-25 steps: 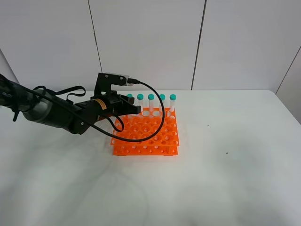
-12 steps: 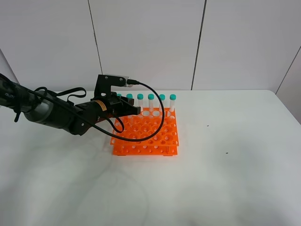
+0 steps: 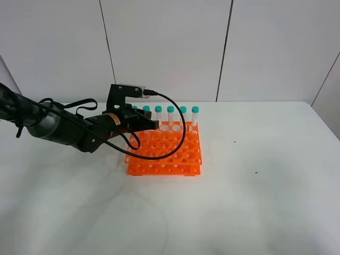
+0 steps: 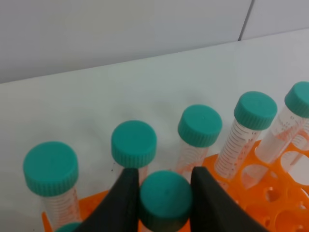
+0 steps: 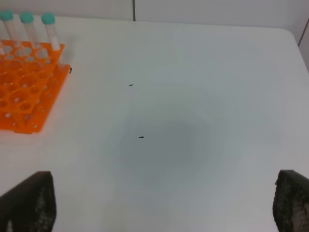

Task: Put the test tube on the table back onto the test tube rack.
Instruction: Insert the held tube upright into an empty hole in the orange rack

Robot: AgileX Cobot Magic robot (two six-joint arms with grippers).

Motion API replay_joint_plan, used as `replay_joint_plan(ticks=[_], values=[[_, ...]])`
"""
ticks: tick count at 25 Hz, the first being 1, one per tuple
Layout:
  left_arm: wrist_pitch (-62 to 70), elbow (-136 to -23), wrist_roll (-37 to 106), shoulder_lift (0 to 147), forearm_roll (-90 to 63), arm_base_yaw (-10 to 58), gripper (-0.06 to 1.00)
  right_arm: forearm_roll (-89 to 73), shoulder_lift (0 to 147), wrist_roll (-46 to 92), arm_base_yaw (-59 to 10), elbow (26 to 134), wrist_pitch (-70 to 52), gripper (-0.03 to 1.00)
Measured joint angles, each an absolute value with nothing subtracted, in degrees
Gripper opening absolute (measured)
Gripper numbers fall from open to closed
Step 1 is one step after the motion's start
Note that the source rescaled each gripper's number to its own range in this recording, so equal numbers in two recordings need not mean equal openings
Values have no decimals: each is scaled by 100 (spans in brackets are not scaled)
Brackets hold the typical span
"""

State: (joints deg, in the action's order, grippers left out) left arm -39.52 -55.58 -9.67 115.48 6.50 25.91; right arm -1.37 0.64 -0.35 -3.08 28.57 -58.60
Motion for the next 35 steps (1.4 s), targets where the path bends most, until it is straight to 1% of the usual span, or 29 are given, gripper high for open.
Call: replay_joint_plan(ticks=[7, 16, 22, 35], values=[[-4004, -5558, -711, 11553, 661, 2591, 1, -137, 64, -35, -308, 2857, -5860, 100], [-4139, -5546, -689, 11553, 666, 2591, 1, -137, 64, -35, -308, 2857, -5860, 100], [-4436, -5300, -696, 11553, 666, 2591, 1, -137, 64, -35, -308, 2857, -5860, 100], [-4462, -5294, -696, 11553, 666, 2591, 1, -137, 64, -35, -308, 2857, -5860, 100]])
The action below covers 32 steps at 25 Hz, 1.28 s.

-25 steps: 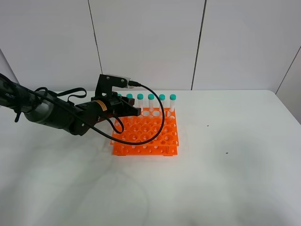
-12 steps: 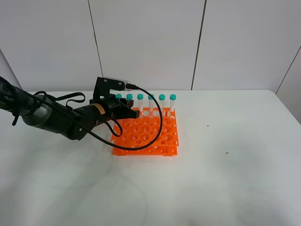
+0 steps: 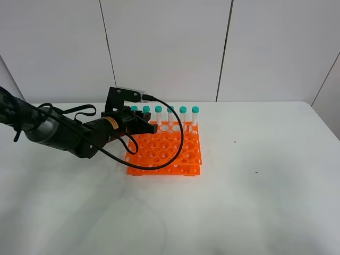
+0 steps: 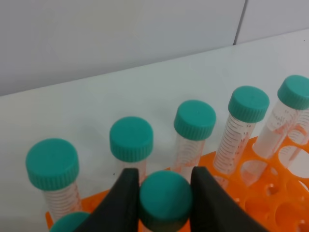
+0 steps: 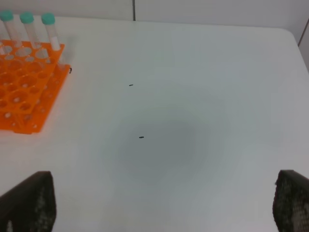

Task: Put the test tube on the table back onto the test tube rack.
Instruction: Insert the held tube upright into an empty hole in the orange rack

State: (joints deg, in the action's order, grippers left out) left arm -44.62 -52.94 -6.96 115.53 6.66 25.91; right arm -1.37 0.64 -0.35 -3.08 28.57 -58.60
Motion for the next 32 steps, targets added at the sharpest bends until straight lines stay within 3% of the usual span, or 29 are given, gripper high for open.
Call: replay_joint_plan(ticks=[32], values=[[-4637, -5299, -956, 11702, 1064, 2650, 1, -137, 64, -35, -308, 2857, -5860, 100]])
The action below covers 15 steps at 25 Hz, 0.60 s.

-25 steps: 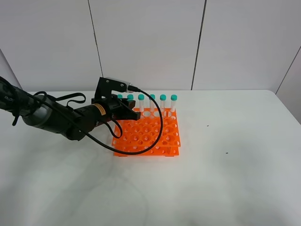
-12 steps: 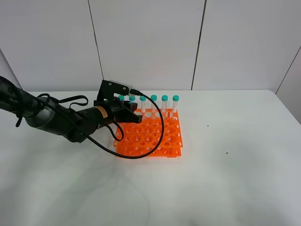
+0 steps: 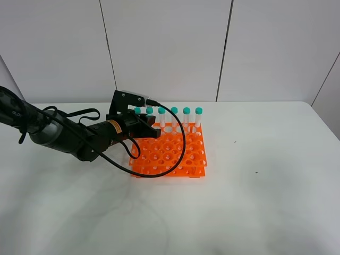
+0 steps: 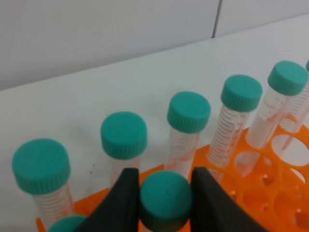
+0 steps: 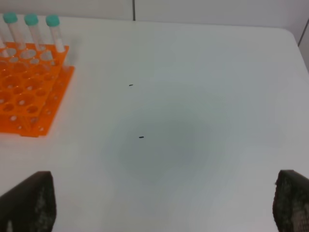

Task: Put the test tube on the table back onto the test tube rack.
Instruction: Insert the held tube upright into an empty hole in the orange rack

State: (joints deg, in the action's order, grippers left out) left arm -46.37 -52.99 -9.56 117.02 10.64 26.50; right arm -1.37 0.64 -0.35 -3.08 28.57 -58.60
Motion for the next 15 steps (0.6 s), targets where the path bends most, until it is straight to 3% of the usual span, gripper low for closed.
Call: replay_joint_plan(ticks=[2, 5, 7, 15], values=[[-4637, -5299, -1097, 11702, 1064, 2650, 10, -137, 64, -35, -308, 2857, -5860, 100], [-4655, -5299, -1213, 11702, 1089, 2650, 38, -137, 64, -35, -308, 2857, -5860, 100], [-4655, -5299, -1254, 11684, 1124, 2650, 48, -137, 64, -35, -308, 2857, -5860, 100], [-4360, -5294, -1292, 10880, 1134, 2657, 54, -137, 64, -35, -308, 2857, -5860, 100]])
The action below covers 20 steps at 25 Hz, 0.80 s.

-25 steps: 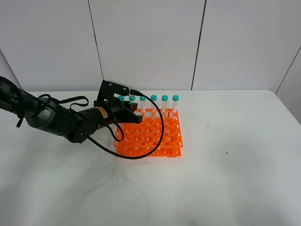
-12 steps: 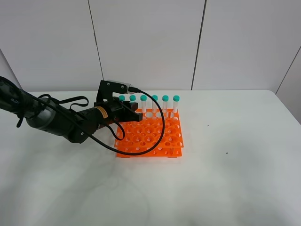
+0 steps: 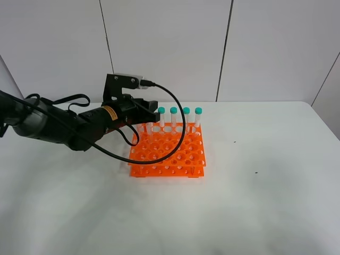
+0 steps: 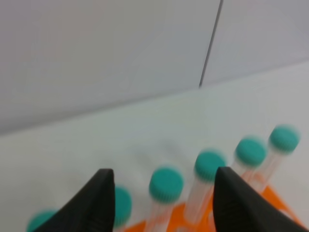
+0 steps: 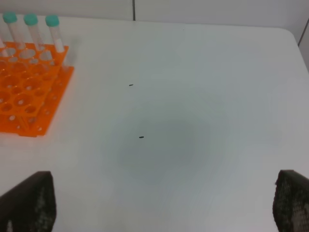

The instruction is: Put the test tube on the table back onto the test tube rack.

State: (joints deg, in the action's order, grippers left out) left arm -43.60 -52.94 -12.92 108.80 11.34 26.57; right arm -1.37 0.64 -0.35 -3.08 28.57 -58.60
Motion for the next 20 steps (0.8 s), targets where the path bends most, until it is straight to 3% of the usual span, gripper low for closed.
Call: replay_joint_plan(ticks=[7, 12, 16, 20], values=[[-2903, -5300, -1286, 9452, 1134, 2668, 55, -137, 64, -35, -308, 2857, -5860, 100], [-1301, -5446, -1250, 8688, 1134, 2668, 91, -137, 64, -35, -308, 2857, -5860, 100], [706, -6107, -1217, 8680, 1047, 2654, 99, -137, 64, -35, -308, 2857, -5860, 100], [2545, -7050, -833, 9043, 641, 2414, 100, -137, 64, -35, -308, 2857, -5860, 100]])
